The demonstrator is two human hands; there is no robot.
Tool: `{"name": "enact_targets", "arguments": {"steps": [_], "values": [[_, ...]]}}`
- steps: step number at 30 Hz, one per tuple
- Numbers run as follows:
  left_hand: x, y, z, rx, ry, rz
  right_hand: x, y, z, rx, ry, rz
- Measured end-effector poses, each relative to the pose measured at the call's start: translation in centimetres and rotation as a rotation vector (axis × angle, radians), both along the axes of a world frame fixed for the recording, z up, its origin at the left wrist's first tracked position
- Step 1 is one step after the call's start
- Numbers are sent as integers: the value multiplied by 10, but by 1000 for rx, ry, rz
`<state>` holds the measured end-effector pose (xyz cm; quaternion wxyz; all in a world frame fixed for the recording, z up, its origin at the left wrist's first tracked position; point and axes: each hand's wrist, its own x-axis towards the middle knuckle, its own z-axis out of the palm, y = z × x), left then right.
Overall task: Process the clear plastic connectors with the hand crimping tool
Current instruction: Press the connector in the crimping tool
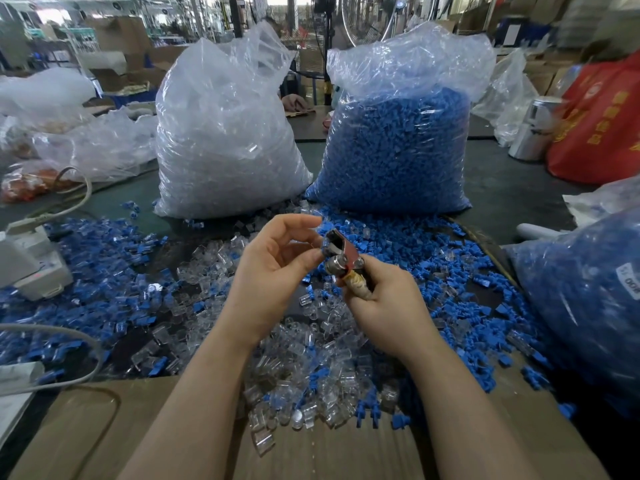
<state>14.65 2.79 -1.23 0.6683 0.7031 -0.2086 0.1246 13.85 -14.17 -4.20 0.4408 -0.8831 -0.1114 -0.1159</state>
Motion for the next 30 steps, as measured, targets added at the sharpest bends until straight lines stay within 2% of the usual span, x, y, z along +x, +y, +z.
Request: {"name": "enact_targets", "arguments": {"steps": [30], "values": [[-3,-4,2,-27,59,23,-1,0,3,-171,-70,-15]]}}
